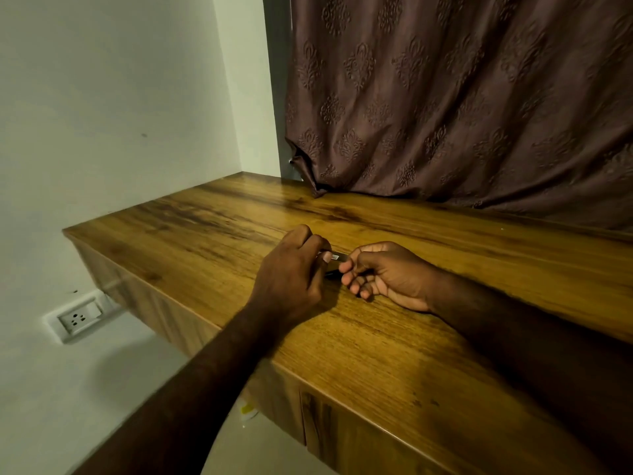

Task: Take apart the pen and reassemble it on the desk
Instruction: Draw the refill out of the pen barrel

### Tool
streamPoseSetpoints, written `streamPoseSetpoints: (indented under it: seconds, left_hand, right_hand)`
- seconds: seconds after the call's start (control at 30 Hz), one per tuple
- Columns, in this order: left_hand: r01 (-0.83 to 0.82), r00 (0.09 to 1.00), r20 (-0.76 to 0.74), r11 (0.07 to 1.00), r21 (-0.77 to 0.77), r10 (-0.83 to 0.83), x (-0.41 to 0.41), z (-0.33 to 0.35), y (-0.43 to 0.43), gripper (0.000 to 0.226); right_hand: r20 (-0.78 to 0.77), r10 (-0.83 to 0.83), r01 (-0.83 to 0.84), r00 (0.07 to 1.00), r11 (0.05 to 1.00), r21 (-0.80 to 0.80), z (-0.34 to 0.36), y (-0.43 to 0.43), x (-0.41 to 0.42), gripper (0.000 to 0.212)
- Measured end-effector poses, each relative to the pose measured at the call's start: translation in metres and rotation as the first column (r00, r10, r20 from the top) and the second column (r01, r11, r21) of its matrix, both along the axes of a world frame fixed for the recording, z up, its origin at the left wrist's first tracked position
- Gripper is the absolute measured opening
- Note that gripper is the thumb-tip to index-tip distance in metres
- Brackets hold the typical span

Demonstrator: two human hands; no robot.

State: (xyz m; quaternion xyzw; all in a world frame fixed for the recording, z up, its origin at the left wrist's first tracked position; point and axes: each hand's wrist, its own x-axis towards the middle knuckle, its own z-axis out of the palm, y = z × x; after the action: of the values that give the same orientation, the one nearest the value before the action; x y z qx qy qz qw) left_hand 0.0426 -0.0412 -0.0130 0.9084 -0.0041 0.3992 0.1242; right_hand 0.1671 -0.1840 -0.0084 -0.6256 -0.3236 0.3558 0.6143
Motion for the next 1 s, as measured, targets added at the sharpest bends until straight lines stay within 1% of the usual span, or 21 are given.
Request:
streamPoseSetpoints:
  seconds: [0.13,0.43,0.57,0.77,1.0]
  left_hand:
    - [0.017,1.000,0.012,0.999,-0.040,-0.017,-0.0003,0.0004,0.0021,0.018]
    - [0.046,0.999,0.009,0.996,-0.071,-0.046,-0.0011,0.0009,0.0012,0.020]
    - [0.049,0.999,-0.005,0.997,-0.054,-0.049,-0.0013,0.0017,0.0006,0.022]
    - [0.059,0.998,0.024,0.995,-0.076,-0.057,-0.0008,0.0004,0.0023,0.018]
    - [0.078,0.997,0.026,0.982,-0.174,-0.074,0.0034,-0.0032,0.0084,0.013]
  right_hand:
    - [0.015,0.001,-0.001,1.000,1.000,-0.005,0.0004,0.0005,-0.0017,0.025]
    - [0.018,0.019,-0.019,1.000,1.000,-0.014,0.0008,-0.0005,-0.0019,0.024]
    - [0.021,0.021,-0.021,1.000,1.000,-0.016,0.0011,-0.0008,-0.0020,0.025]
    - [0.016,0.038,-0.037,0.999,0.999,-0.009,0.0019,-0.0017,-0.0024,0.022]
    - [0.004,0.039,-0.040,0.999,0.999,0.027,0.0016,-0.0032,-0.0012,0.019]
